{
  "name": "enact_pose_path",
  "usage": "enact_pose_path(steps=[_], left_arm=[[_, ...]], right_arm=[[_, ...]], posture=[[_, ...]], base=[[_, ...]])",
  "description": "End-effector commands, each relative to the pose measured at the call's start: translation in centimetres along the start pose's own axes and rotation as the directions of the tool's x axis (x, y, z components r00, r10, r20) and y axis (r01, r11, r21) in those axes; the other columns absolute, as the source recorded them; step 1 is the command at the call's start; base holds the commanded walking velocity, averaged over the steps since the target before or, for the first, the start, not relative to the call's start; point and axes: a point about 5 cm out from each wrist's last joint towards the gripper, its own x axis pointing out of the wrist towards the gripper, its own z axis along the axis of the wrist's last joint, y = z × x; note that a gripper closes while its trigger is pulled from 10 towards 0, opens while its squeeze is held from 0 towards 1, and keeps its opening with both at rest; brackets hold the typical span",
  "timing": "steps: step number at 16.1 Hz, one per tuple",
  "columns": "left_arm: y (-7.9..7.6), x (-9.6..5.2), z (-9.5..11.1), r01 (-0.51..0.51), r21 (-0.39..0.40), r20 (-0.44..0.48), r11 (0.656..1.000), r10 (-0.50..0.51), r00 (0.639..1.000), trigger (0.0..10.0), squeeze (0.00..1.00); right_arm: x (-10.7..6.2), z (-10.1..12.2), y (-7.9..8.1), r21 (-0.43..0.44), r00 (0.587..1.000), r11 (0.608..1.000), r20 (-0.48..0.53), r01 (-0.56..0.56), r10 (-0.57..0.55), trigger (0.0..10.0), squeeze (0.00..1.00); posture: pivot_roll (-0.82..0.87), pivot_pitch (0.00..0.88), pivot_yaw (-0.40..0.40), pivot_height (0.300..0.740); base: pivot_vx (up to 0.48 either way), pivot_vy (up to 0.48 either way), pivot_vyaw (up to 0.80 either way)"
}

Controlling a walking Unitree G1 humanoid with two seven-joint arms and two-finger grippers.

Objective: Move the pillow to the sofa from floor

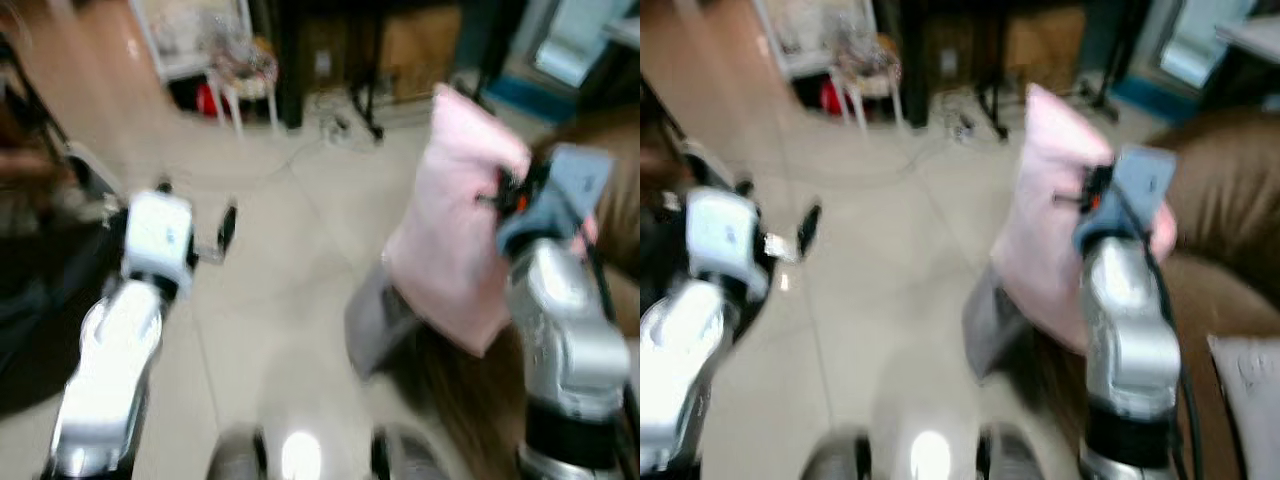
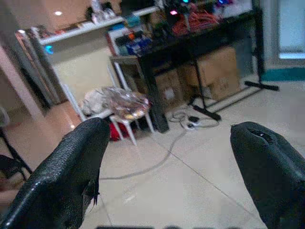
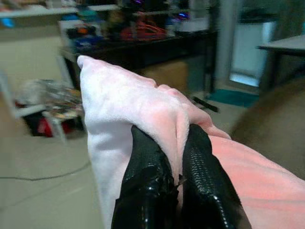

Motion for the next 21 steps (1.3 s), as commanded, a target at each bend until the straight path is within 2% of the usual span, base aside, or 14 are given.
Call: enact_pose_path(steps=[1,2,5,6,10,12,15,17,19,21], left_arm=[[0.2,0.1,0.1,-0.004,-0.003,0.005,1.000,0.004,1.000,10.0,0.00],[0.2,0.3,0.1,-0.004,-0.002,0.007,1.000,0.004,1.000,10.0,0.00],[0.1,0.4,0.1,-0.001,-0.004,0.009,1.000,0.001,1.000,10.0,0.00],[0.1,0.3,-0.1,0.002,-0.002,0.001,1.000,-0.002,1.000,10.0,0.00],[-0.2,-0.2,-1.5,0.016,0.010,-0.078,1.000,-0.015,0.997,10.0,0.00],[-0.4,-0.3,-1.7,0.021,0.022,-0.091,1.000,-0.019,0.996,10.0,0.00],[-0.7,-0.4,-2.2,0.021,0.002,-0.131,1.000,-0.020,0.991,10.0,0.00],[-0.8,-0.6,-2.4,0.018,0.010,-0.139,1.000,-0.016,0.990,10.0,0.00],[-0.7,-0.5,-2.4,0.014,0.044,-0.104,0.999,-0.010,0.994,10.0,0.00],[-0.3,-0.5,-2.5,-0.011,0.020,-0.107,1.000,0.014,0.994,10.0,0.00]], right_arm=[[-0.2,1.6,0.4,0.020,0.995,0.999,0.091,-0.030,0.028,10.0,0.00],[-0.1,1.7,0.4,0.024,0.995,0.999,0.097,-0.028,0.026,10.0,0.00],[0.0,1.8,0.3,-0.010,0.994,1.000,0.106,-0.022,0.023,10.0,0.00],[0.1,1.1,0.6,-0.009,0.996,0.999,0.076,-0.038,0.038,10.0,0.00],[-0.2,-0.7,1.3,0.044,0.997,0.997,-0.028,-0.069,0.071,10.0,0.00],[-0.4,-1.5,1.8,0.061,0.991,0.992,-0.065,-0.109,0.113,10.0,0.00],[-0.8,-2.3,2.4,0.075,0.984,0.987,-0.097,-0.142,0.149,10.0,0.00],[-0.8,-2.5,2.4,0.080,0.983,0.987,-0.105,-0.143,0.150,10.0,0.00],[-0.9,-2.7,2.4,0.086,0.981,0.986,-0.116,-0.146,0.155,10.0,0.00],[-0.9,-2.9,2.7,0.089,0.978,0.984,-0.122,-0.157,0.167,10.0,0.00]], posture=[[-0.10,0.000,0.011,0.728],[-0.10,0.000,0.011,0.740],[-0.09,0.000,0.010,0.740],[-0.09,0.000,0.010,0.740],[-0.09,0.000,0.009,0.740],[-0.09,0.000,0.009,0.740],[-0.09,0.000,0.013,0.740],[-0.09,0.000,0.012,0.740],[-0.09,0.000,0.011,0.740],[-0.08,0.000,0.009,0.740]], base=[[0.000,0.000,0.00],[0.000,0.000,0.00],[0.000,0.000,0.00],[0.000,0.000,0.00],[0.000,0.000,-0.79],[0.000,0.000,-0.80],[0.000,0.000,-0.80],[0.000,0.000,-0.80],[0.000,0.000,-0.80],[0.000,0.000,-0.80]])
